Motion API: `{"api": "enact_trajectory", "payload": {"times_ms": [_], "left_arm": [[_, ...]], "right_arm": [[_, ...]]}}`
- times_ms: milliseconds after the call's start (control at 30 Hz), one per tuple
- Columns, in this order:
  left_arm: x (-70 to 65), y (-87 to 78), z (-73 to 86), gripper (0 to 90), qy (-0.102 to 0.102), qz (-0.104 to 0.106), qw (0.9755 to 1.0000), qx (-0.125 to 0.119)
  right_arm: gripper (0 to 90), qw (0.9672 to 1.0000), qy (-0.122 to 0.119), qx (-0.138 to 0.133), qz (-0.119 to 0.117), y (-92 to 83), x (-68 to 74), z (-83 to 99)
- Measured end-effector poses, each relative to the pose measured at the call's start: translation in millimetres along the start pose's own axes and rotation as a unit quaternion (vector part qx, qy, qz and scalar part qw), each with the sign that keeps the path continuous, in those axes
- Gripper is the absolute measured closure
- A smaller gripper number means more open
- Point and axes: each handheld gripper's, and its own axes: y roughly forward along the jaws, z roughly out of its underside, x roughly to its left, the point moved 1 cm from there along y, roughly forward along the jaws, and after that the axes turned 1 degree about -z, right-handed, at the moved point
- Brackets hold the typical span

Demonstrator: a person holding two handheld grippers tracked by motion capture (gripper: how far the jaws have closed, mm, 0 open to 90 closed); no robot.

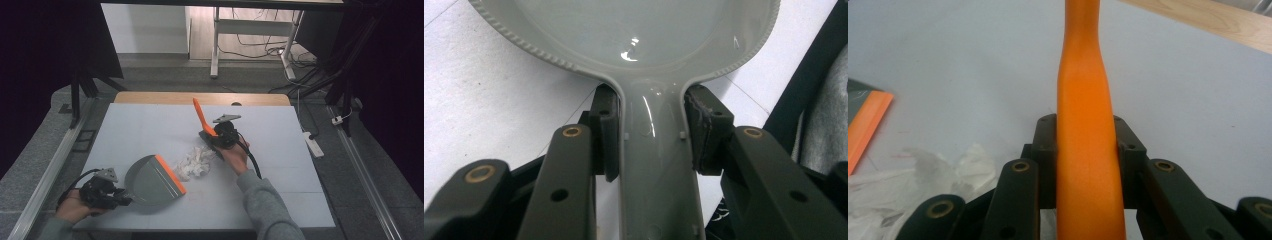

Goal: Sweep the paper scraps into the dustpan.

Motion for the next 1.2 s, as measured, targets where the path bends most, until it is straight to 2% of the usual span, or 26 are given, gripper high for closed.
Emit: {"api": "enact_trajectory", "payload": {"times_ms": [400,700,767,867,1200], "left_arm": [[1.0,3.5,-0.9,61.5,-0.006,0.006,1.0,0.0],[1.1,4.5,-1.3,61.5,-0.008,0.009,0.9999,-0.001],[0.9,5.4,-2.0,61.5,-0.008,0.011,0.9999,-0.002],[0.8,5.8,-2.3,61.6,-0.008,0.011,0.9999,-0.001],[0.7,5.8,-2.3,61.6,-0.008,0.01,0.9999,-0.001]], "right_arm": [[69.7,0.9998,-0.012,0.005,-0.013,3.0,15.6,-0.4],[69.7,0.9989,-0.023,0.006,-0.041,6.8,35.7,-2.1],[69.8,0.9982,-0.031,0.003,-0.051,8.6,43.9,-2.7],[69.7,0.9977,-0.041,0.005,-0.054,10.5,50.8,-2.9],[69.7,0.9962,-0.043,0.006,-0.076,11.9,62.9,-4.3]]}}
